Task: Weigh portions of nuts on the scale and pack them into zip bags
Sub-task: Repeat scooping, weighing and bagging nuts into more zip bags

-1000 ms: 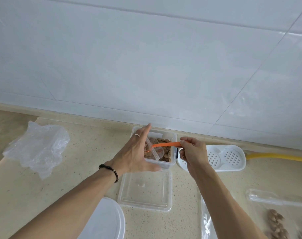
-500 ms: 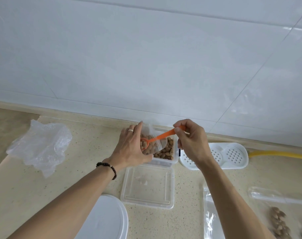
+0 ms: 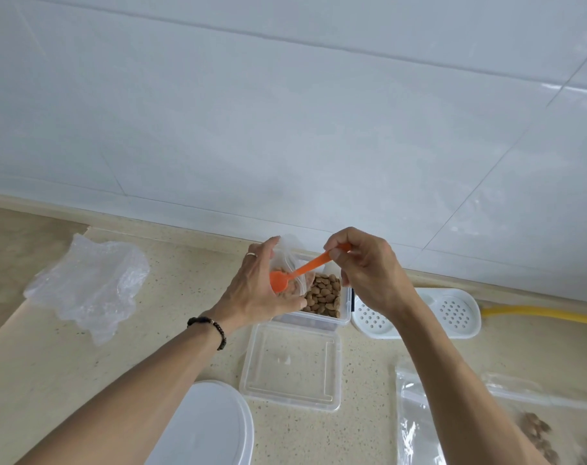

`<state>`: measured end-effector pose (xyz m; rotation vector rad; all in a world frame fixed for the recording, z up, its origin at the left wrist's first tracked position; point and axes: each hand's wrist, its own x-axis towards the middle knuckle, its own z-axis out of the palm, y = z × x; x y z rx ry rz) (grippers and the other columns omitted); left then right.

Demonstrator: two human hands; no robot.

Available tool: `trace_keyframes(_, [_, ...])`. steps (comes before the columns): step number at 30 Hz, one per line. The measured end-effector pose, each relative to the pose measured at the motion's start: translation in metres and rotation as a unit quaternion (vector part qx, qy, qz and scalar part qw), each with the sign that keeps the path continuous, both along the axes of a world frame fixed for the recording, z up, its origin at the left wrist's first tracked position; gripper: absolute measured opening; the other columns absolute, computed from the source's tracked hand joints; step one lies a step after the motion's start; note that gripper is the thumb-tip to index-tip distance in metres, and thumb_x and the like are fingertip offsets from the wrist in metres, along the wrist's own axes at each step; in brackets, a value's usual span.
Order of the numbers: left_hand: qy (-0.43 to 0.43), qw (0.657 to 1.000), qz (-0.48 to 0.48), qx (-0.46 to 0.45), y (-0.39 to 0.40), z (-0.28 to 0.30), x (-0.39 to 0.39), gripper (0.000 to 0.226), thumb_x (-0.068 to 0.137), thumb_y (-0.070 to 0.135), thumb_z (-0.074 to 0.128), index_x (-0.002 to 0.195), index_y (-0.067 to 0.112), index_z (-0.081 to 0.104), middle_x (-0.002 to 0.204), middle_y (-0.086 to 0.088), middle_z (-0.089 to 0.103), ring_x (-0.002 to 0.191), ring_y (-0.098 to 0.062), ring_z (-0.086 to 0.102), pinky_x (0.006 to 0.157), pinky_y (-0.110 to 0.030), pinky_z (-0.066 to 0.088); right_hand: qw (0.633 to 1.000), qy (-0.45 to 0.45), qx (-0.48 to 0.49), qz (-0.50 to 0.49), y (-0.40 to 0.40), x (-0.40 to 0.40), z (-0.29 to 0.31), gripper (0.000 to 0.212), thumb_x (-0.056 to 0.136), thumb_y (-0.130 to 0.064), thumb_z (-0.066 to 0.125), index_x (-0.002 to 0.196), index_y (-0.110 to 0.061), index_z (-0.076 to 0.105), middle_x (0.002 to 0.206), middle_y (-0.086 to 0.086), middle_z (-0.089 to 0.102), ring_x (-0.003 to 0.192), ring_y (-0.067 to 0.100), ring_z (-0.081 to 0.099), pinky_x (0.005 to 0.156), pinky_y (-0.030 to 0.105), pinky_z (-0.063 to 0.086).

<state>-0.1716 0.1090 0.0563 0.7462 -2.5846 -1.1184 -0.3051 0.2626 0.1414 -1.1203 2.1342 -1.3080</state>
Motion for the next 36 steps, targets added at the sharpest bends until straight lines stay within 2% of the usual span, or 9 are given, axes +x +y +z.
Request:
trace_keyframes(4, [0.003, 0.998, 0.03, -0.062, -0.005, -0.004, 0.006, 0.1, 0.066, 0.038, 0.083, 0.143, 0.023, 0.022, 0.125, 0.002, 0.035, 0.118, -0.013, 0.043, 0.086, -0.023, 0.041, 0.994, 0.003, -0.053, -0.098, 0.006, -0.001, -0.001, 0.02, 0.095, -0.007, 0.058, 0.089, -0.025, 0.065, 0.077, -0.006, 0.066, 0.059, 0.016, 0.057, 0.057, 0.034, 0.05])
trace_keyframes(9, [-0.011, 0.993, 0.055, -0.103, -0.008, -0.004, 0.012, 0.095, 0.068, 0.041, 0.079, 0.143, 0.023, 0.023, 0.127, -0.003, 0.039, 0.116, -0.018, 0.046, 0.094, -0.037, 0.048, 0.978, -0.043, -0.106, -0.176, 0.011, 0.001, -0.002, 0.016, 0.095, -0.007, 0.056, 0.092, -0.021, 0.065, 0.08, 0.005, 0.069, 0.05, 0.014, 0.054, 0.05, 0.022, 0.047])
trace_keyframes(14, [-0.038, 0.989, 0.067, -0.126, -0.009, -0.003, 0.013, 0.094, 0.071, 0.043, 0.077, 0.145, 0.022, 0.024, 0.129, -0.006, 0.041, 0.117, -0.022, 0.047, 0.092, -0.037, 0.048, 0.981, -0.049, -0.095, -0.163, 0.017, 0.004, -0.007, 0.013, 0.097, -0.008, 0.056, 0.101, -0.016, 0.065, 0.074, 0.003, 0.065, 0.049, 0.012, 0.057, 0.055, 0.03, 0.051])
trace_keyframes(18, [-0.061, 0.985, 0.078, -0.144, -0.008, -0.002, 0.014, 0.092, 0.072, 0.042, 0.077, 0.145, 0.022, 0.024, 0.13, -0.008, 0.041, 0.116, -0.026, 0.048, 0.089, -0.037, 0.047, 0.958, -0.063, -0.148, -0.236, 0.023, 0.001, -0.009, 0.012, 0.095, -0.006, 0.057, 0.099, -0.014, 0.066, 0.076, 0.012, 0.067, 0.05, 0.012, 0.055, 0.052, 0.026, 0.049])
trace_keyframes(23, [-0.079, 0.981, 0.081, -0.155, -0.011, -0.005, 0.019, 0.091, 0.072, 0.041, 0.078, 0.144, 0.023, 0.026, 0.131, -0.009, 0.041, 0.111, -0.027, 0.051, 0.084, -0.035, 0.048, 0.955, 0.001, -0.038, -0.295, 0.03, -0.007, -0.046, 0.01, 0.095, -0.012, 0.057, 0.095, -0.018, 0.065, 0.078, -0.001, 0.066, 0.057, 0.023, 0.06, 0.057, 0.037, 0.053])
trace_keyframes(27, [-0.088, 0.978, 0.072, -0.174, -0.017, -0.008, 0.029, 0.093, 0.072, 0.041, 0.079, 0.145, 0.023, 0.025, 0.13, -0.009, 0.042, 0.11, -0.026, 0.052, 0.08, -0.034, 0.049, 0.955, 0.036, 0.038, -0.292, 0.026, 0.001, -0.086, 0.011, 0.095, -0.012, 0.056, 0.093, -0.016, 0.066, 0.084, -0.005, 0.066, 0.058, 0.011, 0.054, 0.059, 0.029, 0.043])
trace_keyframes(30, [-0.096, 0.975, 0.068, -0.19, -0.022, -0.01, 0.037, 0.094, 0.07, 0.041, 0.08, 0.145, 0.023, 0.025, 0.126, -0.009, 0.045, 0.104, -0.025, 0.054, 0.074, -0.032, 0.05, 0.962, 0.004, 0.048, -0.269, 0.017, 0.009, -0.097, 0.013, 0.095, -0.011, 0.056, 0.09, -0.017, 0.066, 0.081, -0.009, 0.063, 0.07, 0.004, 0.055, 0.062, 0.023, 0.041])
trace_keyframes(32, [-0.099, 0.973, 0.064, -0.2, -0.026, -0.011, 0.041, 0.093, 0.071, 0.041, 0.08, 0.144, 0.023, 0.026, 0.124, -0.009, 0.046, 0.102, -0.025, 0.055, 0.072, -0.032, 0.051, 0.961, -0.04, 0.054, -0.268, 0.011, 0.012, -0.101, 0.014, 0.094, -0.01, 0.056, 0.089, -0.018, 0.066, 0.078, -0.009, 0.062, 0.067, 0.005, 0.055, 0.059, 0.02, 0.045])
trace_keyframes(36, [-0.097, 0.972, 0.066, -0.204, -0.03, -0.01, 0.044, 0.093, 0.072, 0.041, 0.079, 0.145, 0.023, 0.025, 0.122, -0.007, 0.047, 0.098, -0.022, 0.055, 0.069, -0.028, 0.048, 0.935, -0.14, 0.052, -0.321, 0.007, 0.012, -0.108, 0.013, 0.092, -0.011, 0.059, 0.091, -0.017, 0.07, 0.076, 0.001, 0.066, 0.06, 0.016, 0.054, 0.064, 0.041, 0.055])
